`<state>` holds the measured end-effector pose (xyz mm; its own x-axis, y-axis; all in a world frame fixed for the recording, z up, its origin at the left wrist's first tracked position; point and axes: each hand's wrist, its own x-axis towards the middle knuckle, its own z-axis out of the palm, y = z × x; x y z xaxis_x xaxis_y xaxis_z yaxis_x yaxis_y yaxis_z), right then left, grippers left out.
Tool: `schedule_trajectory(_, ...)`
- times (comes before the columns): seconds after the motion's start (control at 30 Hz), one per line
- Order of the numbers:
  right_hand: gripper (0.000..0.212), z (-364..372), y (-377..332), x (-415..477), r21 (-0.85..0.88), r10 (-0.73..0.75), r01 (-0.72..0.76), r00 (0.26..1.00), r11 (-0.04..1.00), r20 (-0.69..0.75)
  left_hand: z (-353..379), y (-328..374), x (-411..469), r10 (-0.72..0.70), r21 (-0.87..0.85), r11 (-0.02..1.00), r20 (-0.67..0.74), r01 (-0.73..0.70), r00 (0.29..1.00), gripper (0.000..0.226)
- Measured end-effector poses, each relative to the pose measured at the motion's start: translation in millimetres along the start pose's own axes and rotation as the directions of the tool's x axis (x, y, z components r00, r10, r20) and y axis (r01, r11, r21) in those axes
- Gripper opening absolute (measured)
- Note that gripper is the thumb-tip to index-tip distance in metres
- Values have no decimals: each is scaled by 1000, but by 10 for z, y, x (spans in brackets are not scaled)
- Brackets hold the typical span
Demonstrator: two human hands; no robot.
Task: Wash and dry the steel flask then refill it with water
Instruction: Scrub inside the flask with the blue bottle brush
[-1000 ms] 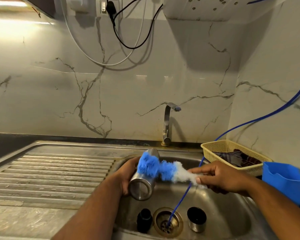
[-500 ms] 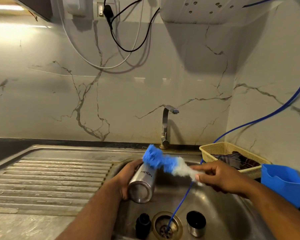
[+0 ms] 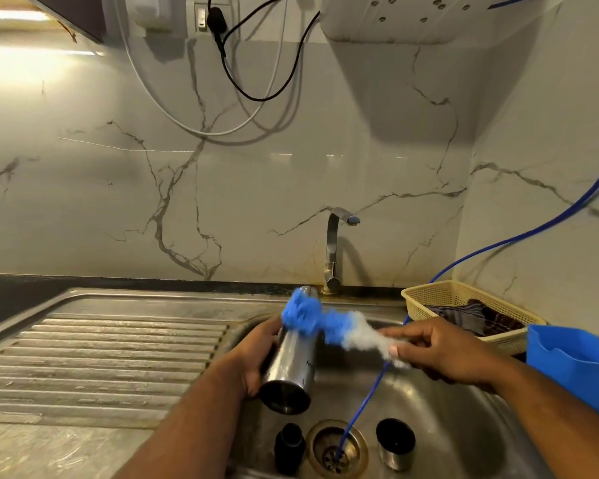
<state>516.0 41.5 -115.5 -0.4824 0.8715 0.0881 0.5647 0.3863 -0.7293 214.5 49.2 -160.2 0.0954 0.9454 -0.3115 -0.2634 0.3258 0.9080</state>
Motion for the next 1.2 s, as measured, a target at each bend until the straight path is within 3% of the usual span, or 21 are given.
schedule_trajectory(0.07,27,5,8,2,6,6,-6,1000,1000,-4,11,-5,-3,-15,-32,999,11,15,1000,58)
schedule_trajectory(0.17,32,20,9,-36,47,10,-16,991,999,133,28,19,-15,3,-73,997,-27,-5,1000,56)
schedule_trajectory(0.27,31,40,38,52,-45,-23,19,995,999,-98,70,36,-69,-29,-65,998,-44,26,999,55)
schedule_trajectory(0.3,30,35,48,54,-49,-19,14,993,999,-116,68,36,-71,-37,-61,998,-44,34,998,55)
schedule_trajectory(0.4,31,-6,22,-40,51,33,-39,993,998,110,49,33,-75,-67,-107,992,-59,60,996,52)
schedule_trajectory(0.43,31,4,29,-47,66,32,-41,991,997,127,43,33,-69,-58,-135,990,-52,51,997,52)
schedule_trajectory(0.57,25,52,129,93,-19,-10,6,976,1000,-217,74,45,-69,-56,-138,989,1,55,998,58)
schedule_trajectory(0.73,24,13,66,-26,92,22,-21,1000,996,-11,92,37,-96,-33,-108,993,46,38,998,64)
schedule_trajectory(0.87,29,64,117,107,-43,18,-32,956,999,-293,115,42,-117,-11,-30,999,5,11,1000,60)
schedule_trajectory(1.03,24,7,38,-32,64,30,-29,999,998,-18,129,44,-143,-18,36,999,12,17,1000,58)
schedule_trajectory(1.13,22,62,40,73,-52,-17,5,971,999,-238,118,35,-134,-18,70,997,-61,22,998,71)
schedule_trajectory(1.2,23,58,40,60,-48,-7,-2,980,999,-199,119,36,-138,-21,67,997,-67,25,998,70)
